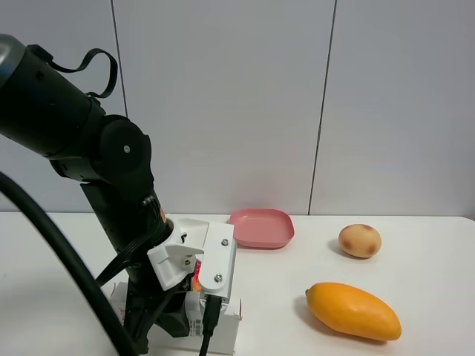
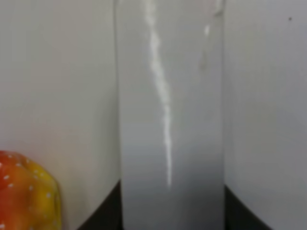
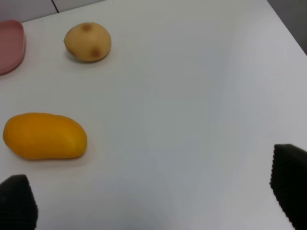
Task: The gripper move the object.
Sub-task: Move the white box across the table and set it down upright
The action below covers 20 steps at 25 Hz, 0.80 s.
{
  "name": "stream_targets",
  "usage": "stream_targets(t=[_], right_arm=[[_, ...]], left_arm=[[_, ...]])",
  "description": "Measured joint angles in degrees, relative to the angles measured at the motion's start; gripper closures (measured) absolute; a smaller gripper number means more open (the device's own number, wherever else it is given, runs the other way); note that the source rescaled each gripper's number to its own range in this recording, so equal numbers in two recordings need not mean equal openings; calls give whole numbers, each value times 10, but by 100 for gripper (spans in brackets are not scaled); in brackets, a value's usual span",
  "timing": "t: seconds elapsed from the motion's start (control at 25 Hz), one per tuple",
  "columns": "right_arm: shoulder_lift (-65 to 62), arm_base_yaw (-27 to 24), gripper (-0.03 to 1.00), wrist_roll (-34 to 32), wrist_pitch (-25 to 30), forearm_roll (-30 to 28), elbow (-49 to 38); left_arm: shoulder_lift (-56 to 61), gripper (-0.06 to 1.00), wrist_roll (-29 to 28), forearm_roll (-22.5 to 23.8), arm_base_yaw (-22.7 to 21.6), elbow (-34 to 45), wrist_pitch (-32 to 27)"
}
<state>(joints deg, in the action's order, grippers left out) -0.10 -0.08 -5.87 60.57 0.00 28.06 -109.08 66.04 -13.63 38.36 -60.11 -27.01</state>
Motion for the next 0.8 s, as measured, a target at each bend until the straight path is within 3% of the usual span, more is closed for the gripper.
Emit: stream_targets(t=[0.44, 0.52, 0.72, 0.8], right_arm=[[0, 0, -3, 0, 0, 0, 0], [0, 0, -3, 0, 0, 0, 0], [0, 0, -3, 0, 0, 0, 0], [0, 0, -3, 0, 0, 0, 0]], left_arm=[[0, 91, 0, 0, 0, 0, 0], [0, 81, 0, 0, 0, 0, 1], [0, 41, -6, 0, 0, 0, 1], [0, 30, -7, 0, 0, 0, 1]])
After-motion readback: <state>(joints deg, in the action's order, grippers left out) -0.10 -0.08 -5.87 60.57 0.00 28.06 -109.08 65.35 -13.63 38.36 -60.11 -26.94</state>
